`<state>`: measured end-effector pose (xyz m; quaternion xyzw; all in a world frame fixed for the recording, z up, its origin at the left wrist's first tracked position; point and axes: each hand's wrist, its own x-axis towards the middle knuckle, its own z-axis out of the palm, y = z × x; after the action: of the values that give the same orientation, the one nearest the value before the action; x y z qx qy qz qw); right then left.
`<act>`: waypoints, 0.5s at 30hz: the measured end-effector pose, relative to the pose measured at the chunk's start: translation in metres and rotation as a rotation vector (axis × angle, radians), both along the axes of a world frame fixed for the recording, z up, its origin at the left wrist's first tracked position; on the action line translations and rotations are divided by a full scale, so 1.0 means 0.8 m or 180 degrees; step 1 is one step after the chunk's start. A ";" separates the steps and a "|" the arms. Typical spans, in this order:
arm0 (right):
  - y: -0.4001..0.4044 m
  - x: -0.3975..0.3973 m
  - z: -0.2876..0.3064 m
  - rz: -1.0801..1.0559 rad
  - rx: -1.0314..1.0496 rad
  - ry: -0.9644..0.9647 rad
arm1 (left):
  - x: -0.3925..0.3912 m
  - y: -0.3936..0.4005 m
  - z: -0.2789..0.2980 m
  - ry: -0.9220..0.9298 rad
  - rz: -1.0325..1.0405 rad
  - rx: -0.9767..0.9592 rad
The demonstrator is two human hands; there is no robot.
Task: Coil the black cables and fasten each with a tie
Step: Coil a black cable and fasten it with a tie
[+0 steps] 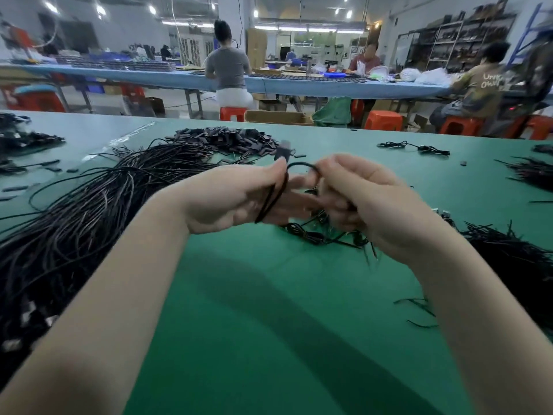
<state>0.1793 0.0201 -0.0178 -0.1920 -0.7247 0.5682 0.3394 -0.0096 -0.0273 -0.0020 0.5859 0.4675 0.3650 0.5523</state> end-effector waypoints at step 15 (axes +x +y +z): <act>0.022 -0.002 -0.020 -0.1549 0.0734 -0.0981 | -0.022 -0.006 -0.001 0.1079 -0.0602 0.0161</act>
<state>0.1776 0.0374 -0.0340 -0.4039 -0.7601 0.3484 0.3711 -0.0275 -0.0323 -0.0027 0.6940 0.4873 0.2192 0.4825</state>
